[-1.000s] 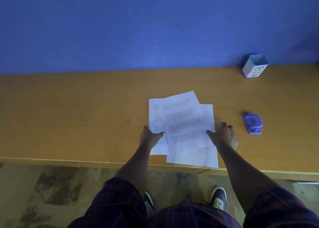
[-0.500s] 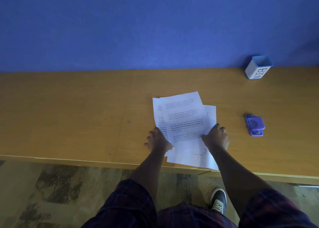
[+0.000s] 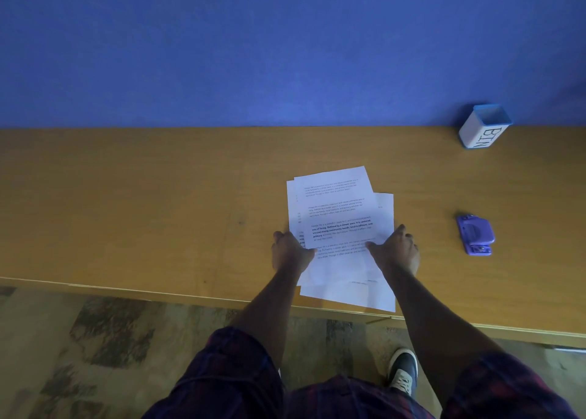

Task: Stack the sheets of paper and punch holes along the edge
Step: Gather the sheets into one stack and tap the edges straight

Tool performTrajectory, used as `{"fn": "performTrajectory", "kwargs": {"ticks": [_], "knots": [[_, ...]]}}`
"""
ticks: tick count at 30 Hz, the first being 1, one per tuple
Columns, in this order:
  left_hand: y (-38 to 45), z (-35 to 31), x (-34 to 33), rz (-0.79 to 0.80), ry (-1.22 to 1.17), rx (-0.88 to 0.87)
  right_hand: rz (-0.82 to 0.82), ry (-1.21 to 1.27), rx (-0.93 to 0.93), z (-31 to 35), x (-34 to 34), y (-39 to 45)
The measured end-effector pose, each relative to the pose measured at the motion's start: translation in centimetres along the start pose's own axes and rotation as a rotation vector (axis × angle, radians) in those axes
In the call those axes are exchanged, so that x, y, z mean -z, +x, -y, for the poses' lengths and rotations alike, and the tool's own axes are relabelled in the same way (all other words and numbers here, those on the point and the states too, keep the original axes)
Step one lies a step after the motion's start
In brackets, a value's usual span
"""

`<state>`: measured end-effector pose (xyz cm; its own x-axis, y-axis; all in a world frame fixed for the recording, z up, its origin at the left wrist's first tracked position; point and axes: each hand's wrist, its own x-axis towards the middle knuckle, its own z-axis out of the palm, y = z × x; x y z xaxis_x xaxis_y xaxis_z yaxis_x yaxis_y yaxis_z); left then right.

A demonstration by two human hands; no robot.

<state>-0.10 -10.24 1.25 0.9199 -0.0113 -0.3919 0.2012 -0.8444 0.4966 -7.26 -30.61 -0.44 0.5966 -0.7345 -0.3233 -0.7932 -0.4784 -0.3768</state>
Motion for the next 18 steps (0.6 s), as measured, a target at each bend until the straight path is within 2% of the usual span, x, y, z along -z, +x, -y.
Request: {"fn": "performTrajectory", "kwargs": {"ticks": [12, 15, 18], "knots": [[0.9, 0.4, 0.3, 0.075, 0.053, -0.07, 0.159, 0.263, -0.062, 1.0, -0.1, 1.5], [1.2, 0.7, 0.4, 0.095, 0.024, -0.067, 0.225, 0.415, -0.097, 0.9, -0.4, 2.3], [1.2, 0.7, 0.4, 0.121, 0.093, -0.104, 0.251, 0.563, -0.103, 0.8, -0.9, 2.6]]}}
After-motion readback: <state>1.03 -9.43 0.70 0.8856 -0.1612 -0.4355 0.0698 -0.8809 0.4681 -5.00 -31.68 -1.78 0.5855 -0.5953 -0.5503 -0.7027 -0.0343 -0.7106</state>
